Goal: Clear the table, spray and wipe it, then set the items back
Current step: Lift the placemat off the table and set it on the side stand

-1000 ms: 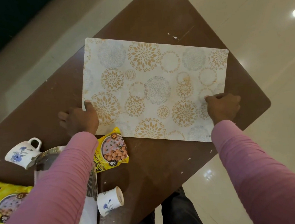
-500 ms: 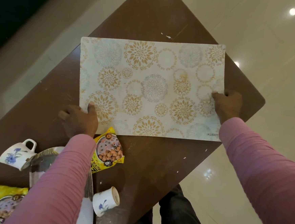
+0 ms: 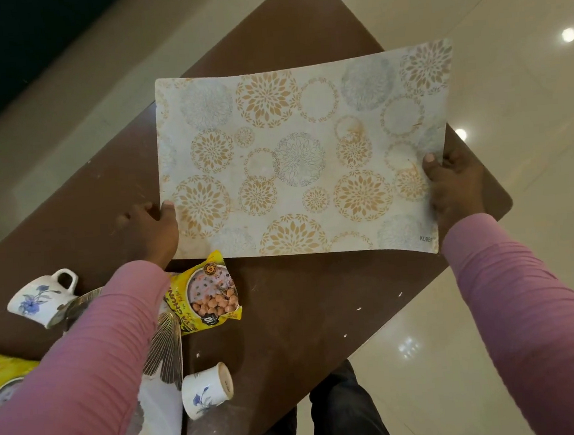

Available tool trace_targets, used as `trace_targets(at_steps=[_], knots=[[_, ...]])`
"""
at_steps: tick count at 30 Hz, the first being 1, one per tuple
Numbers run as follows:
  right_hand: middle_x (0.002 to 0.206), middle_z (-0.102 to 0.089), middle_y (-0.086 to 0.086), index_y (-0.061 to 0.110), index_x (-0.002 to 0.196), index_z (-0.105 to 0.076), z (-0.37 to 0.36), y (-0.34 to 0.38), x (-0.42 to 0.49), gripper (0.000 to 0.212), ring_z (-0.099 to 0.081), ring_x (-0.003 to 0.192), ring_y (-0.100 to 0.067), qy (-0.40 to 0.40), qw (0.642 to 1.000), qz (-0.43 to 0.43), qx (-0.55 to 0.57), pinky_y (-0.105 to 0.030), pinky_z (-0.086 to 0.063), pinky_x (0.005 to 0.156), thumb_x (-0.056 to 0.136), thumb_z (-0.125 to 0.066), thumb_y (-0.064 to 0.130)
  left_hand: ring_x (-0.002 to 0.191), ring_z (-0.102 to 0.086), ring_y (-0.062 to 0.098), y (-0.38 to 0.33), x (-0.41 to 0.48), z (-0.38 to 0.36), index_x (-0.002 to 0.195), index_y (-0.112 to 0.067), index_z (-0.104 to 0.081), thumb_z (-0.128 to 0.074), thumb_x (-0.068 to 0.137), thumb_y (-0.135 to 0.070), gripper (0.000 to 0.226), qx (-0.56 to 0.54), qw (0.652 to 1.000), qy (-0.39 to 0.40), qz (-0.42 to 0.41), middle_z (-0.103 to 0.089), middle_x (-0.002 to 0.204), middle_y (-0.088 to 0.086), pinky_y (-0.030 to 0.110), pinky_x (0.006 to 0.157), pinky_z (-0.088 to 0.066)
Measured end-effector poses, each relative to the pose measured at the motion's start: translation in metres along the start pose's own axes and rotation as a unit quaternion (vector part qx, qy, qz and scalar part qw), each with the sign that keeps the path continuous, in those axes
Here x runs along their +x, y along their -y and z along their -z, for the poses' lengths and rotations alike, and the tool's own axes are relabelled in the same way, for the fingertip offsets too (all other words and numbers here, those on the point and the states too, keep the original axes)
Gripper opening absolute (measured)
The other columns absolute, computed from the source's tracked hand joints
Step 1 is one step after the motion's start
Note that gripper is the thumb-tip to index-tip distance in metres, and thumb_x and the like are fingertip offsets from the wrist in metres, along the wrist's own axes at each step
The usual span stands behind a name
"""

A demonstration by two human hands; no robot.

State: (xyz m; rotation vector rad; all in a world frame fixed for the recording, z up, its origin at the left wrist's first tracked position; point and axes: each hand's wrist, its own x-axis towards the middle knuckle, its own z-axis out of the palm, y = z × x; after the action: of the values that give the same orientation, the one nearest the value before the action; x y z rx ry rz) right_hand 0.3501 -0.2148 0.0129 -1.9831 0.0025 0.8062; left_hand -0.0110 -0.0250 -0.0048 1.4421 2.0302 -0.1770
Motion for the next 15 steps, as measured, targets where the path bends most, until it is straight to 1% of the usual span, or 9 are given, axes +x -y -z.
trace_targets(at_steps=[2, 3, 5, 6, 8, 10, 13, 15], knots=[[0.108, -0.071, -0.009, 0.017, 0.101, -0.067, 0.000, 0.006, 0.001, 0.012, -0.069, 0.099, -0.025, 0.014, 0.999, 0.007, 0.028, -0.048, -0.055, 0.087, 0.092, -0.061, 0.012, 0.121, -0.051, 0.034, 0.000, 0.005, 0.008, 0.118, -0.025, -0.059, -0.041, 0.084, -0.065, 0.056, -0.060, 0.998, 0.028, 0.021, -0.048, 0.138, 0.012, 0.050, 0.102, -0.041], [0.108, -0.071, -0.009, 0.012, 0.106, -0.066, 0.000, 0.010, 0.001, 0.016, -0.069, 0.099, -0.025, 0.016, 0.999, 0.009, 0.035, -0.047, -0.055, 0.088, 0.091, -0.061, 0.012, 0.118, -0.054, 0.032, 0.001, 0.007, 0.012, 0.111, -0.028, -0.062, -0.041, 0.083, -0.066, 0.052, -0.094, 0.994, 0.045, 0.033, -0.056, 0.131, 0.009, 0.051, 0.101, -0.042], [0.108, -0.071, -0.008, 0.006, 0.115, -0.065, -0.002, 0.018, 0.000, 0.024, -0.069, 0.100, -0.024, 0.013, 0.999, 0.015, 0.039, -0.044, -0.055, 0.088, 0.092, -0.060, 0.010, 0.108, -0.060, 0.029, -0.002, 0.007, 0.020, 0.110, -0.025, -0.062, -0.047, 0.093, -0.055, 0.038, -0.154, 0.983, 0.090, 0.053, -0.064, 0.119, 0.006, 0.051, 0.099, -0.046], [0.108, -0.071, -0.008, 0.006, 0.117, -0.064, -0.002, 0.022, 0.000, 0.026, -0.069, 0.100, -0.023, 0.009, 0.999, 0.017, 0.039, -0.044, -0.055, 0.089, 0.092, -0.060, 0.009, 0.104, -0.062, 0.027, -0.003, 0.006, 0.024, 0.110, -0.023, -0.062, -0.050, 0.095, -0.047, 0.030, -0.176, 0.977, 0.106, 0.055, -0.065, 0.116, 0.005, 0.050, 0.098, -0.048], [0.105, -0.071, -0.010, 0.004, 0.115, -0.065, -0.002, 0.032, -0.001, 0.024, -0.069, 0.097, -0.023, -0.002, 0.999, 0.018, 0.034, -0.045, -0.055, 0.089, 0.092, -0.061, 0.009, 0.100, -0.064, 0.026, -0.006, 0.002, 0.033, 0.110, -0.020, -0.059, -0.058, 0.096, -0.030, 0.018, -0.215, 0.967, 0.123, 0.050, -0.066, 0.116, 0.007, 0.048, 0.095, -0.051], [0.102, -0.071, -0.011, 0.004, 0.109, -0.066, -0.001, 0.041, -0.003, 0.020, -0.069, 0.095, -0.025, -0.004, 0.999, 0.025, 0.021, -0.048, -0.054, 0.089, 0.091, -0.062, 0.011, 0.099, -0.064, 0.027, -0.006, 0.001, 0.043, 0.113, -0.016, -0.056, -0.062, 0.094, -0.016, 0.021, -0.226, 0.966, 0.116, 0.046, -0.064, 0.117, 0.008, 0.046, 0.090, -0.053], [0.105, -0.069, -0.016, 0.005, 0.109, -0.066, -0.001, 0.056, -0.012, 0.021, -0.068, 0.097, -0.028, 0.010, 0.999, 0.039, 0.004, -0.048, -0.054, 0.090, 0.090, -0.064, 0.014, 0.091, -0.062, 0.026, -0.004, -0.003, 0.063, 0.110, -0.014, -0.053, -0.062, 0.092, -0.006, 0.021, -0.246, 0.962, 0.111, 0.049, -0.063, 0.111, 0.009, 0.039, 0.076, -0.054], [0.102, -0.070, -0.012, 0.005, 0.109, -0.066, -0.002, 0.067, -0.023, 0.020, -0.069, 0.091, -0.021, 0.028, 0.998, 0.053, -0.009, -0.044, -0.055, 0.089, 0.091, -0.063, 0.015, 0.093, -0.063, 0.028, 0.001, -0.007, 0.077, 0.105, -0.013, -0.054, -0.061, 0.092, -0.003, 0.019, -0.262, 0.956, 0.119, 0.057, -0.062, 0.110, 0.010, 0.041, 0.076, -0.054]])
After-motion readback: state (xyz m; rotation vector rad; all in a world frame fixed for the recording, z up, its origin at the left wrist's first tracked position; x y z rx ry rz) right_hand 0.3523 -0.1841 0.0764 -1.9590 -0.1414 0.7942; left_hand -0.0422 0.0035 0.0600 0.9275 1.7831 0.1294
